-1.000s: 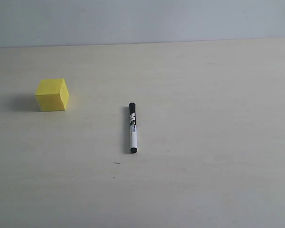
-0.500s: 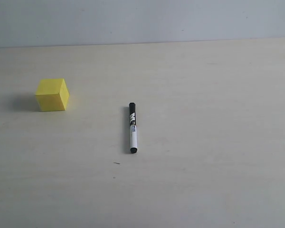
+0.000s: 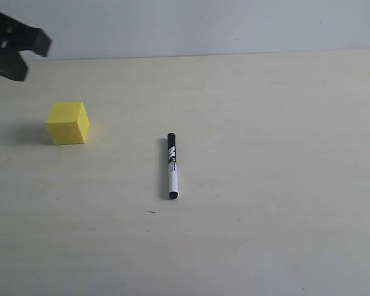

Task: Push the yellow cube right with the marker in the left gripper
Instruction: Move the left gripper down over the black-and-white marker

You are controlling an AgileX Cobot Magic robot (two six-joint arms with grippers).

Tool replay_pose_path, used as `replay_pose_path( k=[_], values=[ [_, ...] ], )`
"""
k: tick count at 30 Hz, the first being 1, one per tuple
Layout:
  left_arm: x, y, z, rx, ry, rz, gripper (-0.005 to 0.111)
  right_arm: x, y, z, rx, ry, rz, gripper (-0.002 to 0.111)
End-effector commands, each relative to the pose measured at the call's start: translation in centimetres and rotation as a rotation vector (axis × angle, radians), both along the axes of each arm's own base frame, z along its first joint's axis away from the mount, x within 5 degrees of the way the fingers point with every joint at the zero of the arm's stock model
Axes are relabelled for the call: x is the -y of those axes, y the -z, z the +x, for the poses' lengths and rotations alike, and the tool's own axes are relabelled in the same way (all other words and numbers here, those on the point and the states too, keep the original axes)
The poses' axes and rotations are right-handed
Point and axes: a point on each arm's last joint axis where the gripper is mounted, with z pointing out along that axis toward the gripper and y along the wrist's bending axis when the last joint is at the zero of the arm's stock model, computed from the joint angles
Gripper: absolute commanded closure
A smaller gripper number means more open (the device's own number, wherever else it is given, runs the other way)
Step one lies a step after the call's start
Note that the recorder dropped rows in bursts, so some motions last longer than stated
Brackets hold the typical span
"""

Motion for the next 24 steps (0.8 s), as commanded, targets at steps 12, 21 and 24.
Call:
replay_pose_path(
  k=[12,21,24],
  values=[
    [12.8,5.3,0.7,-0.187,0.109,-0.058,0.106,0.0,0.1,0.0,0.003,0.007,-0.004,0.108],
    [15.6,6.7,0.5,-0.231,0.153,-0.094,0.106,0.0,0.1,0.0,0.003,0.007,-0.004,0.108],
    [16.1,6.7,0.5,-0.214,0.166,-0.122,0.103,0.0,0.1,0.0,0.003,0.007,-0.004,0.108]
  ],
)
